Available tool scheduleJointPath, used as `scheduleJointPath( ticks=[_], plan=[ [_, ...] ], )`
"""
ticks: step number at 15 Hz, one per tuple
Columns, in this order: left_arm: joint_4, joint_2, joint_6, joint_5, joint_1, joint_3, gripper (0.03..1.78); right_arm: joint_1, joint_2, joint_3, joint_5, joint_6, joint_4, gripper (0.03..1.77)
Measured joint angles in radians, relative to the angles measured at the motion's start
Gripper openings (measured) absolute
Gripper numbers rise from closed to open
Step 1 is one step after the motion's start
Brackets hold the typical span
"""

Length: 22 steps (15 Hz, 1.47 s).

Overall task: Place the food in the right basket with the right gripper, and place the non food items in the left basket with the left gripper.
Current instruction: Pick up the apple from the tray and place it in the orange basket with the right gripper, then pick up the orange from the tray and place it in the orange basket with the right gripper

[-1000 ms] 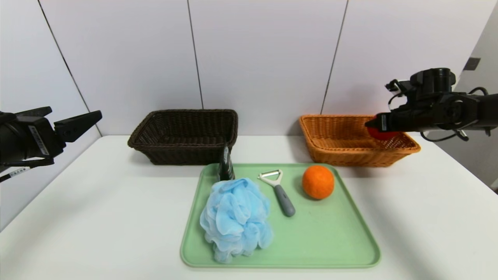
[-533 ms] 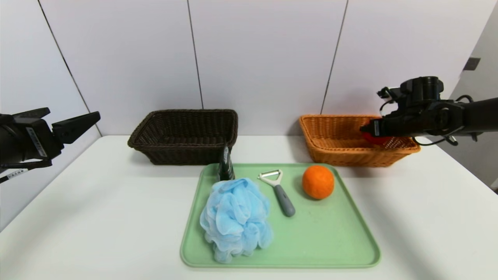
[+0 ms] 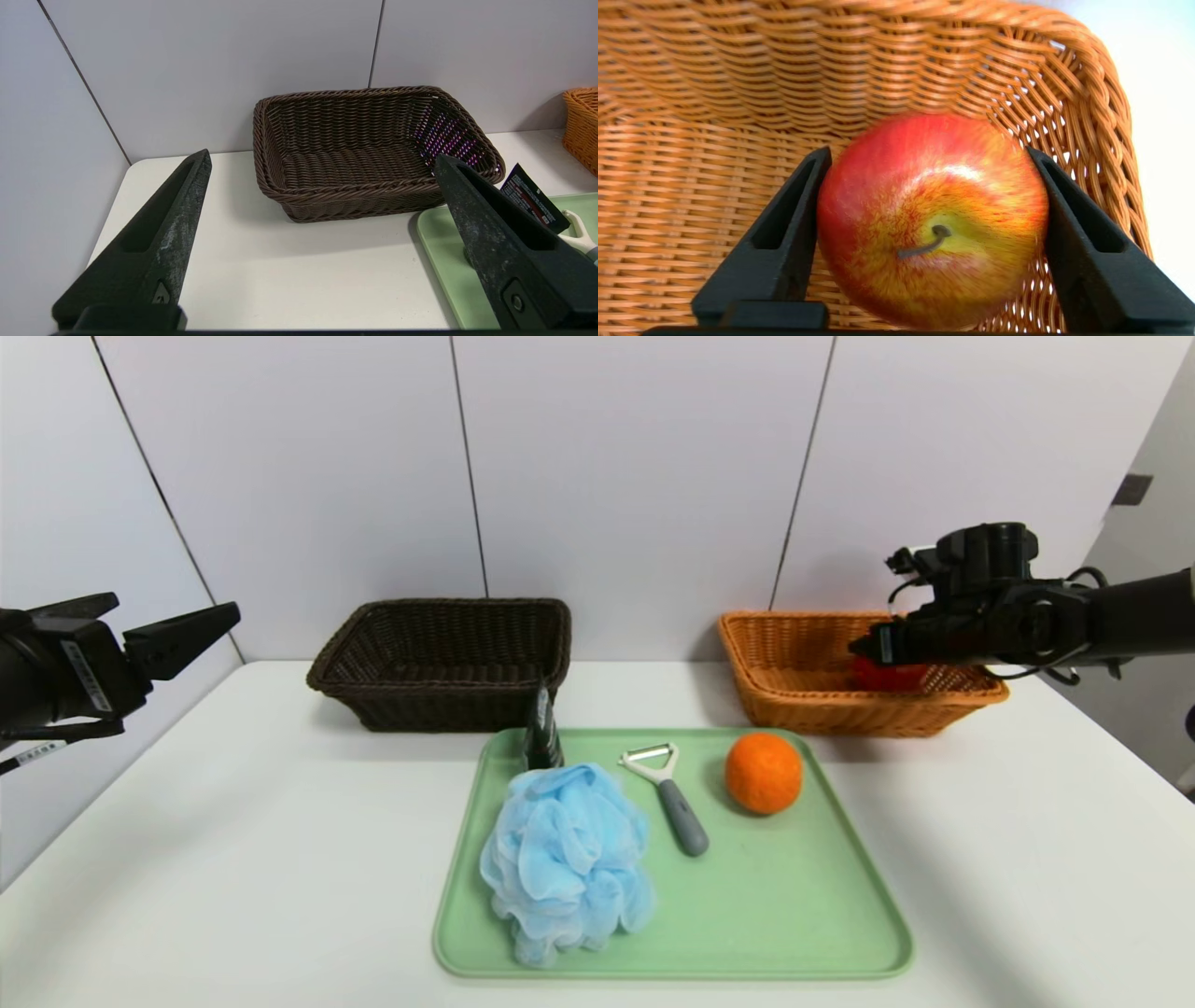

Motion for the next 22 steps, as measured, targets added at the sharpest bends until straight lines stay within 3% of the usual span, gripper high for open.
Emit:
scheduleJointPath(
  ticks=[7, 11, 13, 19, 22],
  plan=[
    [0.006, -0.016, -0.003, 0.0, 0.0, 0.0, 1.69, -0.008, -0.036, 0.042, 0.011, -0.009, -0.067, 1.59],
    [0.007, -0.03, -0.002, -0.001, 0.002, 0.005, 1.69, 0.032, -0.151, 0.043, 0.031, -0.018, -0.064, 1.64],
    [0.007, -0.033, -0.002, -0.002, 0.002, 0.007, 1.69, 0.096, -0.238, 0.057, 0.037, -0.02, -0.036, 1.65],
    [0.003, -0.048, 0.004, -0.001, 0.001, 0.04, 1.69, 0.403, -0.464, 0.268, 0.027, -0.013, 0.047, 1.68],
    [0.003, -0.054, 0.004, -0.003, 0.001, 0.046, 1.69, 0.48, -0.553, 0.411, 0.011, -0.009, 0.04, 1.69]
  ],
)
